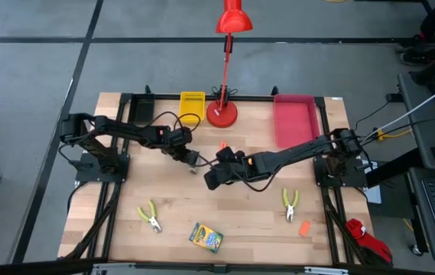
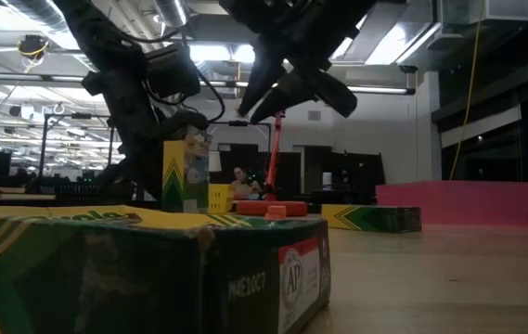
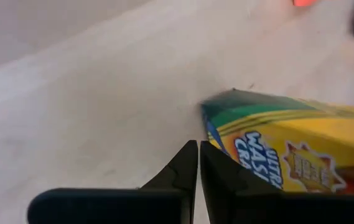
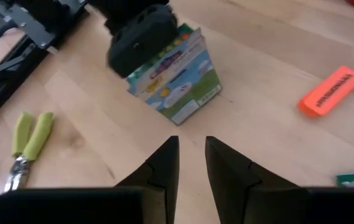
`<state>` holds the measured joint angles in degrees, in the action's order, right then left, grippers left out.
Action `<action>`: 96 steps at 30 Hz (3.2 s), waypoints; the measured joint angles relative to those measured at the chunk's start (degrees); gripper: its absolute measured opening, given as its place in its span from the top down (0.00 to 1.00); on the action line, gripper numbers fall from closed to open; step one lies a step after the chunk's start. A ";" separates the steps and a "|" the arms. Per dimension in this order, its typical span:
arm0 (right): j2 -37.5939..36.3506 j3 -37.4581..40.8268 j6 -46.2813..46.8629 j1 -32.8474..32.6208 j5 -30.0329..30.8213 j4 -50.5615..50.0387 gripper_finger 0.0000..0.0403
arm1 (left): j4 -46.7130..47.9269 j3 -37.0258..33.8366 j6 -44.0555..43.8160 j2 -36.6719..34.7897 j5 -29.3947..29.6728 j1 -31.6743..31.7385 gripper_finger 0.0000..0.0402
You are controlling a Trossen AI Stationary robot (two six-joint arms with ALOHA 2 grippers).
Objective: Pick & Place School Supplies
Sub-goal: Put the yellow crayon box into the red bin
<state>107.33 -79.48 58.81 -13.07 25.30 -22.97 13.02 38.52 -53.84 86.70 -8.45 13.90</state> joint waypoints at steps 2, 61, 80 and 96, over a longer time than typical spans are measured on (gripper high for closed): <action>0.28 0.00 -0.93 0.52 -1.36 1.68 0.80 | 1.19 0.00 0.75 -0.72 -0.04 1.18 0.96; 9.16 -5.01 6.69 13.56 -26.16 14.79 0.74 | 20.19 0.00 12.06 -23.31 9.97 9.41 0.96; 6.33 -5.09 2.25 11.58 -27.49 12.34 0.88 | 20.19 0.00 12.04 -23.31 9.92 8.92 0.96; 3.34 -5.09 -2.69 8.57 -28.82 2.17 0.72 | 11.99 0.00 13.24 -23.31 0.64 -0.30 0.96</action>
<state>110.67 -84.58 56.12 -4.50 -3.53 -20.80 25.01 38.52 -40.60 63.40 -7.80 13.60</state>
